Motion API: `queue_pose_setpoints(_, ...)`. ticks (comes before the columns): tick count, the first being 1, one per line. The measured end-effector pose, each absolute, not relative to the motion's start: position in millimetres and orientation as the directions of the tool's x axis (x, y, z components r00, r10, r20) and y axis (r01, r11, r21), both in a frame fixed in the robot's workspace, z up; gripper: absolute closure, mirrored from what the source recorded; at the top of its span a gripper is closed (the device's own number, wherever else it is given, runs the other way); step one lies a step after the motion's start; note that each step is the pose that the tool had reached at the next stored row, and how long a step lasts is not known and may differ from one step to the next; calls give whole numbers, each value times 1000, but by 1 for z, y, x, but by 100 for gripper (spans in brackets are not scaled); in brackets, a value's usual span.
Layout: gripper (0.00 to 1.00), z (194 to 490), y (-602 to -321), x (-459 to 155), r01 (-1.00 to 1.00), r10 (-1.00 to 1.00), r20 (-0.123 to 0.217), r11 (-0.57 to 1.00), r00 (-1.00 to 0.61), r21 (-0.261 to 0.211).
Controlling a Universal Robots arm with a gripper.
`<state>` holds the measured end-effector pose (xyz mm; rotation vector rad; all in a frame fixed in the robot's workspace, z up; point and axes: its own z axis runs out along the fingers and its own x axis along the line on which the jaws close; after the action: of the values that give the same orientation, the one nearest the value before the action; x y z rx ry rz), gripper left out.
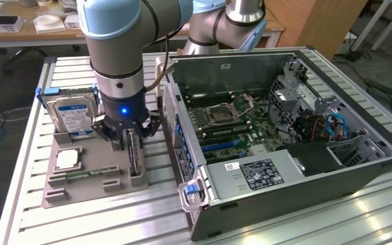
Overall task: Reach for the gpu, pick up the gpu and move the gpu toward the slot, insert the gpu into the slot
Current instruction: 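Pick up the gpu and move the gpu toward the slot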
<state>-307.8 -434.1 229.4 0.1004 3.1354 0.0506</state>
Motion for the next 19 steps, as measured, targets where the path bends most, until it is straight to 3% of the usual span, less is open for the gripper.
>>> queue_pose_setpoints(7,55,229,-434,-308,64,64,-3,997,-998,32)
queue_pose_setpoints(9,67,229,-434,-308,64,64,-3,997,-998,32)
queue_pose_setpoints(11,73,229,-434,-308,64,64,-3,997,-998,32)
queue_pose_setpoints(19,74,229,-434,-308,64,64,-3,997,-998,32)
